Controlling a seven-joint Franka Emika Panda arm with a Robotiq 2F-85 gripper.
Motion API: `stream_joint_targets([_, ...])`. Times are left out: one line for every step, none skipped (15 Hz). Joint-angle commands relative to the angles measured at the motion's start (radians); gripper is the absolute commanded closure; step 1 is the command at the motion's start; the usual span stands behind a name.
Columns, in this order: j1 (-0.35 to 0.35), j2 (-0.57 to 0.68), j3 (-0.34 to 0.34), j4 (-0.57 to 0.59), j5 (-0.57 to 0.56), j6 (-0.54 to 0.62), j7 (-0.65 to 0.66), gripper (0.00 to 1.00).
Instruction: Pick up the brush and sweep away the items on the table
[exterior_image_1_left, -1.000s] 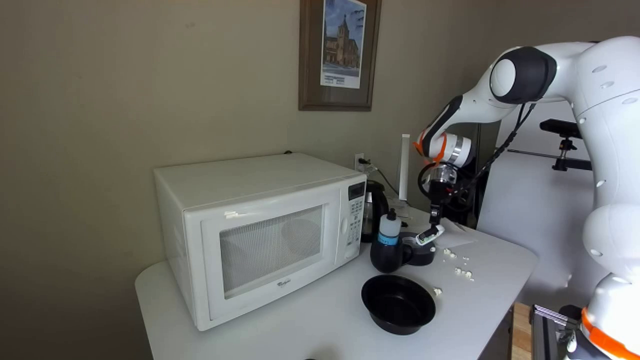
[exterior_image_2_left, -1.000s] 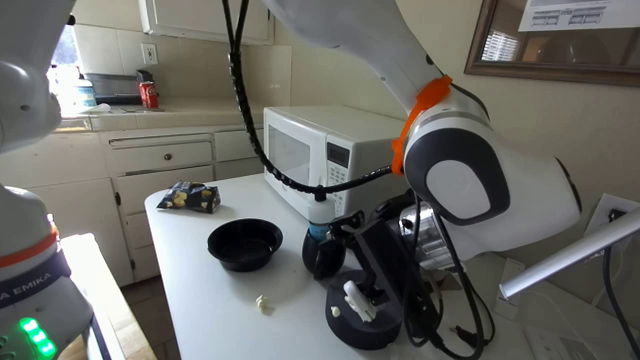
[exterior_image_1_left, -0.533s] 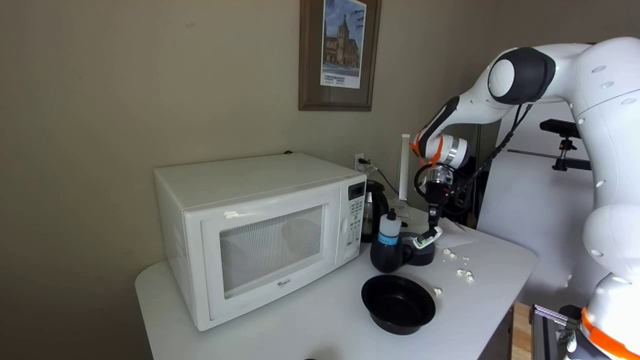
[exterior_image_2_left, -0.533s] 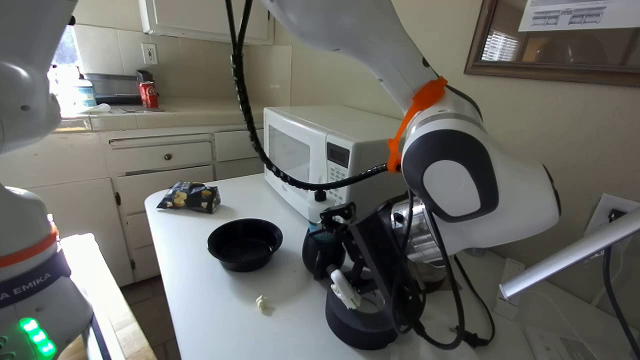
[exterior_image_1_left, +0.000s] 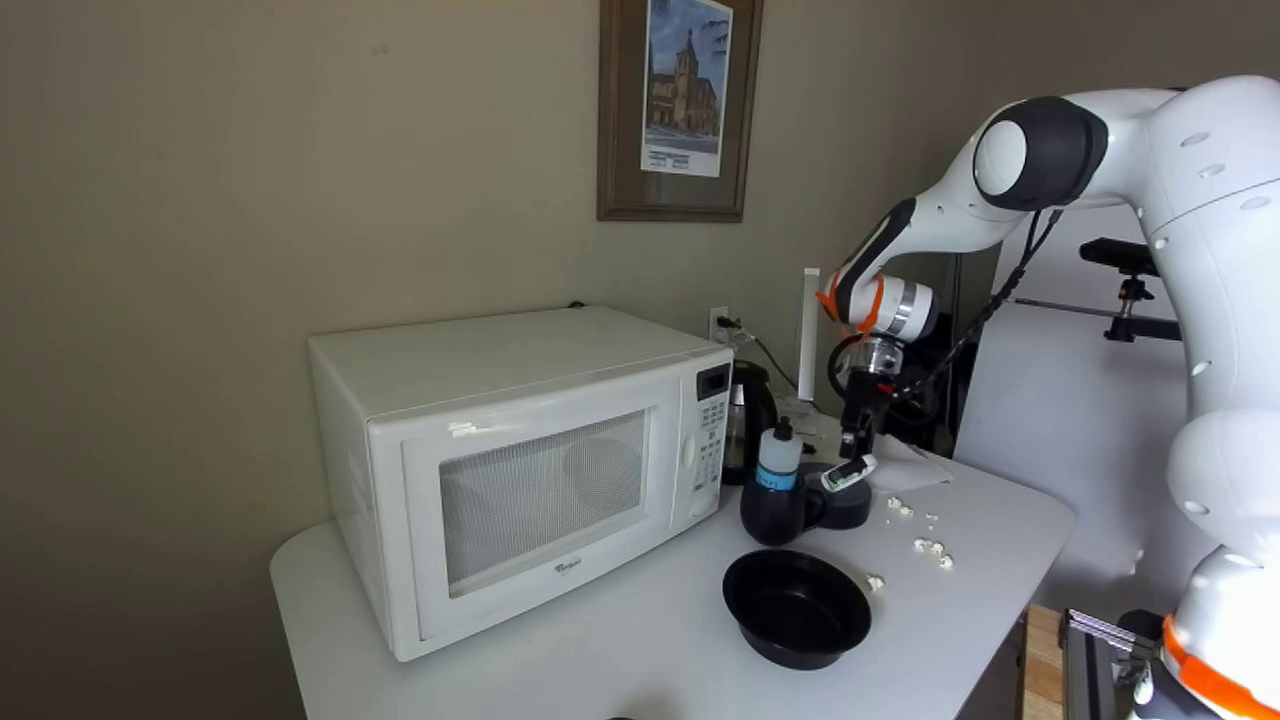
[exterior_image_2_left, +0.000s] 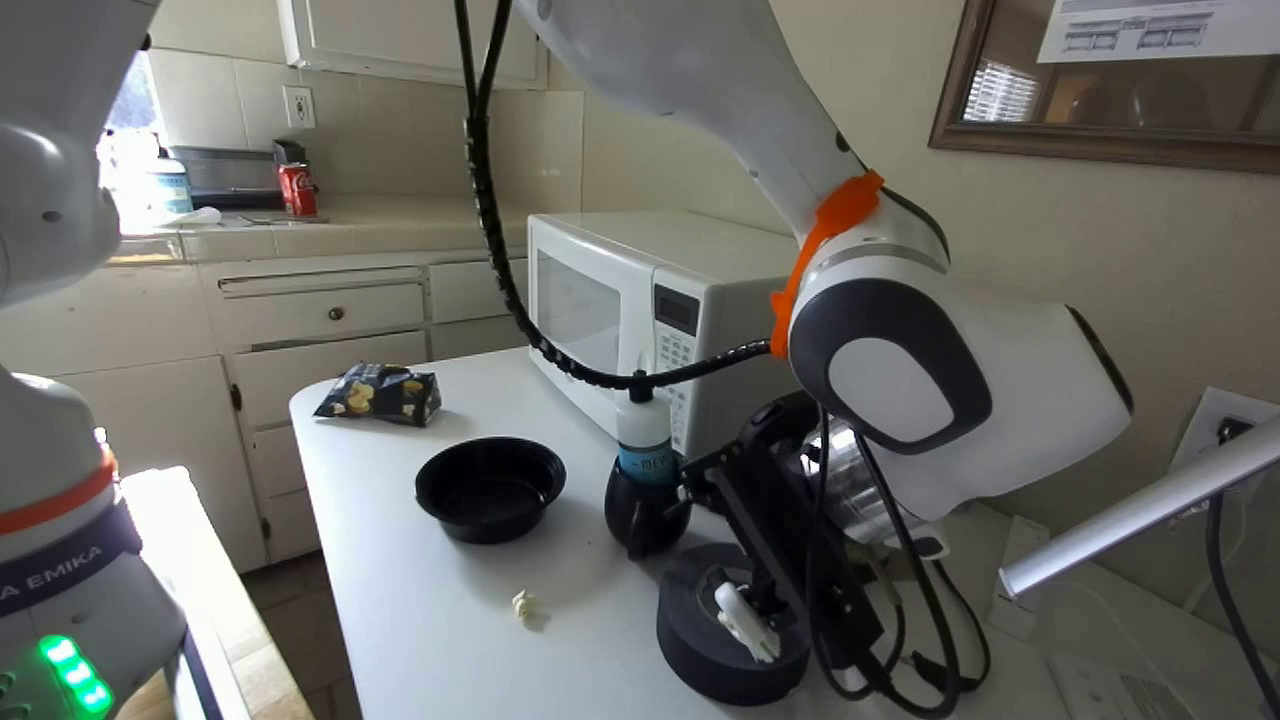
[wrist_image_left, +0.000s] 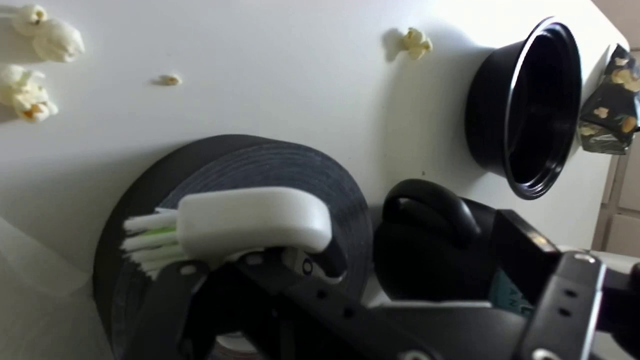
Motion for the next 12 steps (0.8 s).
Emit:
stream_joint_targets([0.012,-0.015,-0.003,-0.038,-0.001,0.113,0.058,0.0])
stream_joint_targets([0.014,-0.018,-0.002,-0.046,0.002,0.142,0.071,0.0])
stream_joint_targets([0.014,-0.019,0.0,-0.049,0.003,0.155,0.082,0.0])
stream_joint_targets([0.014,-0.016,0.003,-0.049,-0.002,0.156,0.091,0.0])
stream_joint_targets([0.011,-0.013,0.007,-0.042,-0.012,0.13,0.088,0.0])
stream_joint_targets([0.01,-0.019,0.012,-0.05,-0.019,0.136,0.057,0.0])
stream_joint_targets([0.01,-0.032,0.016,-0.065,-0.032,0.137,0.02,0.0])
stream_joint_targets([0.011,-0.041,0.018,-0.077,-0.041,0.146,-0.013,0.0])
stream_joint_targets([0.014,-0.061,0.02,-0.101,-0.056,0.164,-0.062,0.0])
stream_joint_targets([0.017,-0.081,0.021,-0.127,-0.063,0.192,-0.104,0.0])
stream_joint_targets([0.021,-0.101,0.021,-0.153,-0.067,0.236,-0.142,0.0])
stream_joint_targets([0.021,-0.11,0.025,-0.169,-0.058,0.269,-0.171,0.0])
